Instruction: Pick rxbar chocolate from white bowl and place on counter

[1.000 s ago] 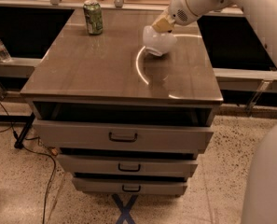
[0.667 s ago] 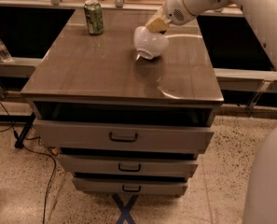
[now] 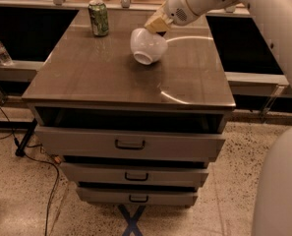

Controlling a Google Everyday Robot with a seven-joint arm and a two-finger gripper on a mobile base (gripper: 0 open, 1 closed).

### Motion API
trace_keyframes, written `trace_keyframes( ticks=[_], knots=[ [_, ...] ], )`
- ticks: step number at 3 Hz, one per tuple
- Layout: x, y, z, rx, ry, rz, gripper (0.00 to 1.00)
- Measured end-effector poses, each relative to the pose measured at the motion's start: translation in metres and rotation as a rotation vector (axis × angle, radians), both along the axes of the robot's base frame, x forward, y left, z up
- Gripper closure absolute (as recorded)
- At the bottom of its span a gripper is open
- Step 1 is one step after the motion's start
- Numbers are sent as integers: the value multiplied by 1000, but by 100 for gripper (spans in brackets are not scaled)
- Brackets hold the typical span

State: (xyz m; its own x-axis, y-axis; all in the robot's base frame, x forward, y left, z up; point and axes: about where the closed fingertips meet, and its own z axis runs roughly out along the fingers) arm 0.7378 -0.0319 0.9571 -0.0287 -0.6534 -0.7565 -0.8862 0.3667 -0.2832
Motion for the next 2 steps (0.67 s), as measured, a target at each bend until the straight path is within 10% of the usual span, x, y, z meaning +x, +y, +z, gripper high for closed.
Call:
trace_keyframes(
  ticks=[2],
  knots=[
    [10, 25, 13, 13, -42, 33, 100]
  ],
)
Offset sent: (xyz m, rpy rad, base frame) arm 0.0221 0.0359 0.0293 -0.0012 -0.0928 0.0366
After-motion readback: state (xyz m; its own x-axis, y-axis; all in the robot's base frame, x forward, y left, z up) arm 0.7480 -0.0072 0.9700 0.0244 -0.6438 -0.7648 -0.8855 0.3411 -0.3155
